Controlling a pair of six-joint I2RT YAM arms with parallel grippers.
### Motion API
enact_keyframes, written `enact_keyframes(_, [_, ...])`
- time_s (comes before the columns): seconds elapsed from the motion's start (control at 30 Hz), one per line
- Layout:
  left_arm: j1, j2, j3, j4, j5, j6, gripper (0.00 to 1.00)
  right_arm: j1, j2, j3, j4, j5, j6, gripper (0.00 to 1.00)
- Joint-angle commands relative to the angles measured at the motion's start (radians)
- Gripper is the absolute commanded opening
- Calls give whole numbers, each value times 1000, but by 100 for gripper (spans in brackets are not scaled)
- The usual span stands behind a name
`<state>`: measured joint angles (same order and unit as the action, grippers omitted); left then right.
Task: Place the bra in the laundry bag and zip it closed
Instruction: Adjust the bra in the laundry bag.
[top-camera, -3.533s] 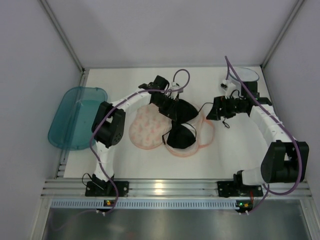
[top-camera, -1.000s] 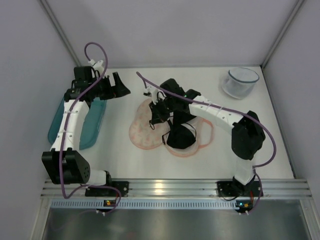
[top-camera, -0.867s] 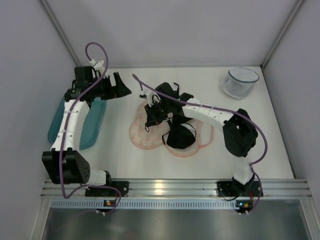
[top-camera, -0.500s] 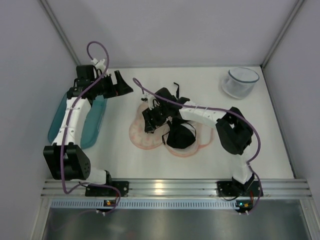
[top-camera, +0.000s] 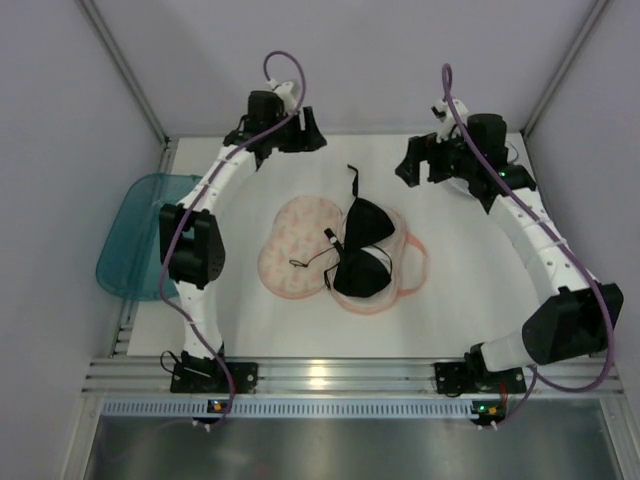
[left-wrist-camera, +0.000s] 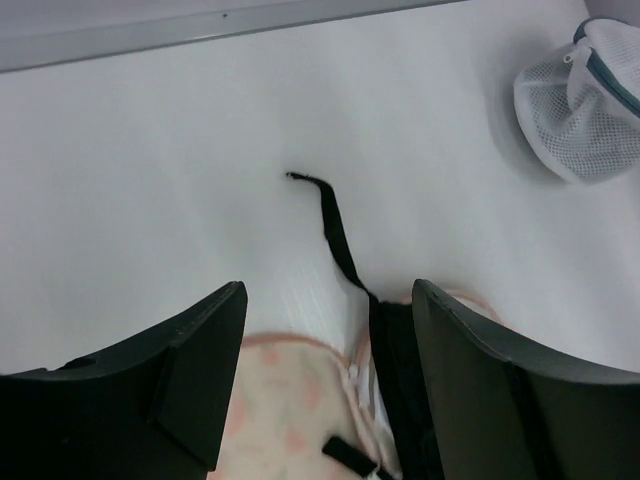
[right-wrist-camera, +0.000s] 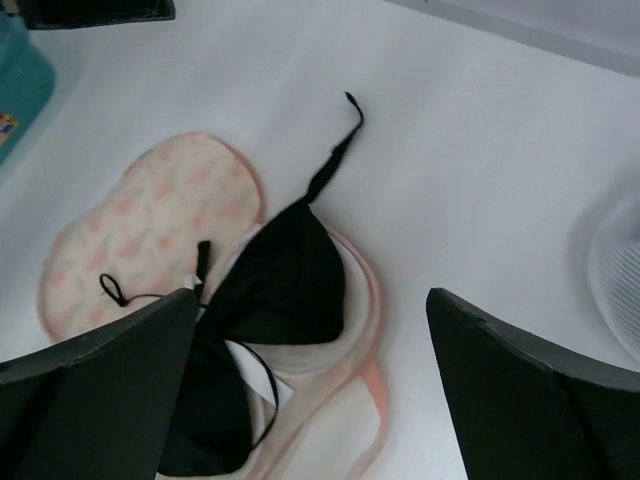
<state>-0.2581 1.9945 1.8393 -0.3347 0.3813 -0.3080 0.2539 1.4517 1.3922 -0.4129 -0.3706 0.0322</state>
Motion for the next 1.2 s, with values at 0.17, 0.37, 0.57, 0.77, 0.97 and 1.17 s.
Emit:
enact_keyframes(0.17, [-196, 387, 353, 52, -445, -81, 65, -186, -164, -180, -164, -5, -129, 99])
enact_keyframes(0.37, [-237, 484, 388, 75, -516, -103, 63, -206, -234, -275, -162, -21, -163, 99])
enact_keyframes(0.57, [-256, 555, 413, 85, -533, -109, 61, -208, -257, -311, -159, -34, -172, 99])
enact_keyframes(0.77, [-290, 590, 457, 100, -552, -94, 60, -223, -258, -318, -168, -37, -186, 99])
enact_keyframes(0.97, [-294, 625, 482, 129, -571, -108, 62, -231, -271, -334, -175, -44, -198, 99])
enact_keyframes(1.17, [-303, 664, 502, 125, -634, -86, 53, -240, -269, -334, -178, -45, -199, 99])
